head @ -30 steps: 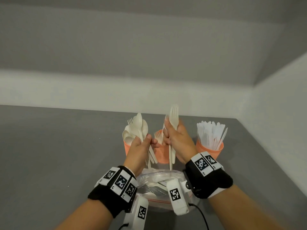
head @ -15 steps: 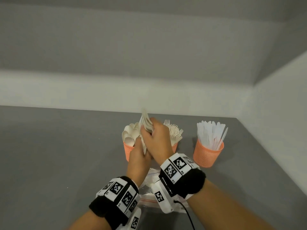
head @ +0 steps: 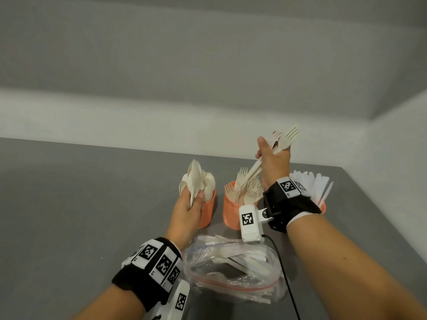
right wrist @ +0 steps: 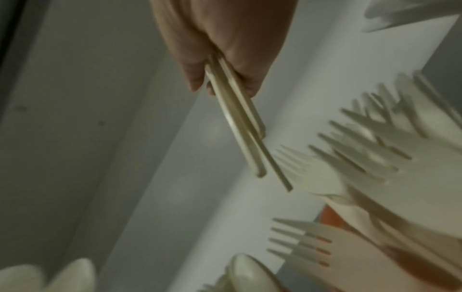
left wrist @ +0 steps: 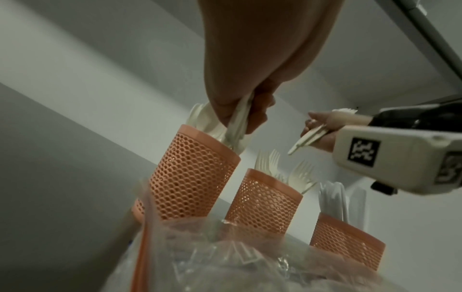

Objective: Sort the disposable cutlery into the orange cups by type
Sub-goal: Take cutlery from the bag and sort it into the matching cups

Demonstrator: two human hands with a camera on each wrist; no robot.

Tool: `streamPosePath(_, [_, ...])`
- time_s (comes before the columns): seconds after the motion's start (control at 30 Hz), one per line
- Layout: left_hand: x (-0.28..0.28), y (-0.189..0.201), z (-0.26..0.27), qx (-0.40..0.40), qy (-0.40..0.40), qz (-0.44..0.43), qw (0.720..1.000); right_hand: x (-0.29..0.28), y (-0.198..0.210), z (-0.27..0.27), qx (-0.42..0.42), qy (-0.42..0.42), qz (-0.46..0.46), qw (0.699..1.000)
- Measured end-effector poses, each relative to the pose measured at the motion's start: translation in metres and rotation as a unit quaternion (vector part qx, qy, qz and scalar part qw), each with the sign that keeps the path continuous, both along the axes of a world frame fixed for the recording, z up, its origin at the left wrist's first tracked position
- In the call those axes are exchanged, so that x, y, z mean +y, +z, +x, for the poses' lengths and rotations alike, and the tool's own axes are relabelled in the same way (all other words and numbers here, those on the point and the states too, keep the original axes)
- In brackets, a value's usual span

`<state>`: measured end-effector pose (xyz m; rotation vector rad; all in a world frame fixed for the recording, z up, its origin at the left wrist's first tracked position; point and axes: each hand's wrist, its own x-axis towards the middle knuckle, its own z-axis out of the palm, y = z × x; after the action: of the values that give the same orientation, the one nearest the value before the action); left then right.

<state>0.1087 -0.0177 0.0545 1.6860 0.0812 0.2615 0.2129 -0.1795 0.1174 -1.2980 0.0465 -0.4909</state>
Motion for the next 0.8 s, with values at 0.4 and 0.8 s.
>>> streamPosePath(0.4, [0.013, -0.006, -0.001, 0.008, -0.007, -0.045, 0.999, -0.007, -0.038, 0.009, 0.018, 0.082, -0.274, 0.958])
streamPosePath(0.8, [0.013, -0.015, 0.006, 0.008, -0.005, -0.036, 0.999, -0.028, -0.033, 0.010, 0.189, 0.233, -0.520, 0.800])
